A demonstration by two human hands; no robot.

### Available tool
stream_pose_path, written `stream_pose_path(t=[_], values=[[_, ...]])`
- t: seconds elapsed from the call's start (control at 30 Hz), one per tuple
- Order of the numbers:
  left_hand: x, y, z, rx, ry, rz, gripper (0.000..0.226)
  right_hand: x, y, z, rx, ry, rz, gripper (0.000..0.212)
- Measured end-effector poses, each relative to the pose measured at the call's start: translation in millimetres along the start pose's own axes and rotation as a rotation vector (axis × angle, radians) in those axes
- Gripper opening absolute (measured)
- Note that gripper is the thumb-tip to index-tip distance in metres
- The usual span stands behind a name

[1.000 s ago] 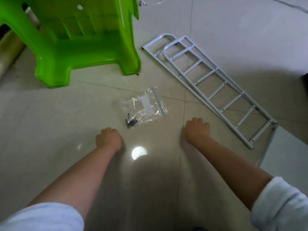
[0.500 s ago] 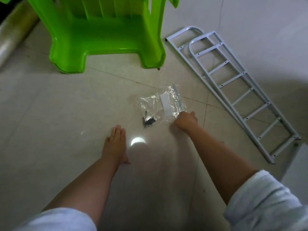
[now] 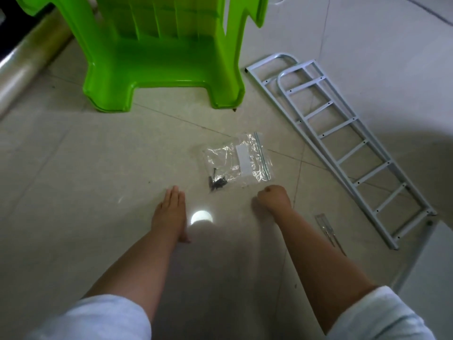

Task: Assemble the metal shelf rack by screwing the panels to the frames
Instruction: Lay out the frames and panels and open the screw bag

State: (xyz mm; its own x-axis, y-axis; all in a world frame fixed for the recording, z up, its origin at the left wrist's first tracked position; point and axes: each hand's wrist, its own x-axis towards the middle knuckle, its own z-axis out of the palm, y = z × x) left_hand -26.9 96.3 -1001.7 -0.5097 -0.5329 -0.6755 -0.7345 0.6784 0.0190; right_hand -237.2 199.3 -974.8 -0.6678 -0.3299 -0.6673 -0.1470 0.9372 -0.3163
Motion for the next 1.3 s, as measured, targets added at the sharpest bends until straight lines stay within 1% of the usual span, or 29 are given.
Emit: stream_pose_path(t=[0.03, 0.1, 0.2, 0.33, 0.47, 0.53, 0.57, 0.63, 0.67, 0.7, 0.73, 0.77, 0.83, 0.9, 0.93, 0.97, 1.0, 1.03, 1.07, 1.1, 1.17, 1.23, 1.27, 1.3], values=[[-0.4, 0.2, -1.4, 0.004, -0.005, 0.005, 0.131, 0.4, -1.2, -1.1, 0.022, 0.009, -0.034, 0.033], [-1.6, 2.4, -4.5, 0.009, -0.024, 0.001, 0.130, 2.5, -3.4, -4.1, 0.020, -0.013, -0.050, 0.046], [1.9, 8.1, -8.1, 0.022, -0.047, -0.023, 0.131, 12.8, -4.2, -9.9, 0.023, -0.046, -0.016, 0.046], [7.0, 9.3, -7.0, 0.095, -0.078, -0.021, 0.131, 25.9, -7.1, -13.6, 0.105, -0.052, -0.049, 0.051], [14.7, 7.6, -4.7, 0.184, -0.121, -0.005, 0.130, 43.1, -4.5, -13.2, 0.140, -0.125, -0.044, 0.051], [19.1, 8.3, -1.4, 0.212, -0.143, -0.006, 0.130, 51.6, -3.7, -10.6, 0.196, -0.110, 0.003, 0.046], [21.2, 8.0, 0.5, 0.218, -0.142, -0.009, 0.130, 52.8, -4.8, -10.8, 0.217, -0.100, 0.032, 0.039], [24.2, 7.6, 2.5, 0.235, -0.141, -0.015, 0.129, 51.1, -9.6, -13.1, 0.249, -0.094, 0.037, 0.017], [23.8, 8.2, 2.1, 0.241, -0.147, -0.021, 0.129, 46.8, -12.5, -15.8, 0.253, -0.088, 0.006, 0.007], [23.3, 8.7, 1.7, 0.239, -0.145, -0.026, 0.130, 41.4, -15.2, -19.6, 0.258, -0.062, -0.048, 0.011], [23.2, 9.3, 1.0, 0.229, -0.141, -0.031, 0.130, 36.5, -17.3, -23.6, 0.249, -0.008, -0.114, 0.021], [23.9, 8.9, 1.1, 0.217, -0.149, -0.039, 0.130, 28.9, -20.3, -27.4, 0.260, 0.064, -0.192, 0.025], [27.6, 6.9, 5.1, 0.202, -0.167, -0.070, 0.130, 8.9, -28.4, -37.7, 0.304, 0.161, -0.373, 0.025], [31.5, 6.3, 8.0, 0.217, -0.209, -0.095, 0.127, -9.0, -35.4, -49.8, 0.327, 0.171, -0.525, 0.024], [32.1, 7.6, 4.7, 0.236, -0.225, -0.106, 0.123, -18.9, -39.3, -56.2, 0.304, 0.165, -0.588, 0.024], [32.9, 7.7, -1.8, 0.213, -0.227, -0.120, 0.114, -26.1, -41.7, -62.1, 0.269, 0.156, -0.656, 0.025], [32.0, 8.9, -12.8, 0.146, -0.213, -0.123, 0.100, -34.1, -43.3, -68.4, 0.231, 0.142, -0.722, 0.025], [29.7, 10.4, -25.4, -0.007, -0.175, -0.131, 0.083, -40.1, -44.6, -73.3, 0.191, 0.126, -0.770, 0.025], [27.7, 11.2, -39.7, -0.210, -0.145, -0.143, 0.070, -46.2, -45.9, -78.3, 0.161, 0.102, -0.801, 0.025], [23.6, 11.7, -54.6, -0.428, -0.107, -0.159, 0.063, -49.9, -46.3, -82.6, 0.133, 0.078, -0.818, 0.025], [14.0, 16.2, -82.5, -0.799, -0.003, -0.172, 0.059, -58.4, -46.5, -91.1, 0.072, 0.026, -0.829, 0.025], [0.4, 29.3, -103.1, -1.259, 0.038, -0.212, 0.057, -64.8, -45.5, -97.3, 0.039, -0.035, -0.830, 0.023], [-6.4, 38.3, -113.1, -1.428, 0.039, -0.226, 0.054, -68.0, -45.4, -99.5, 0.027, -0.073, -0.818, 0.022], [-11.0, 45.7, -121.6, -1.519, 0.034, -0.222, 0.051, -70.5, -45.3, -101.5, 0.015, -0.119, -0.795, 0.020]])
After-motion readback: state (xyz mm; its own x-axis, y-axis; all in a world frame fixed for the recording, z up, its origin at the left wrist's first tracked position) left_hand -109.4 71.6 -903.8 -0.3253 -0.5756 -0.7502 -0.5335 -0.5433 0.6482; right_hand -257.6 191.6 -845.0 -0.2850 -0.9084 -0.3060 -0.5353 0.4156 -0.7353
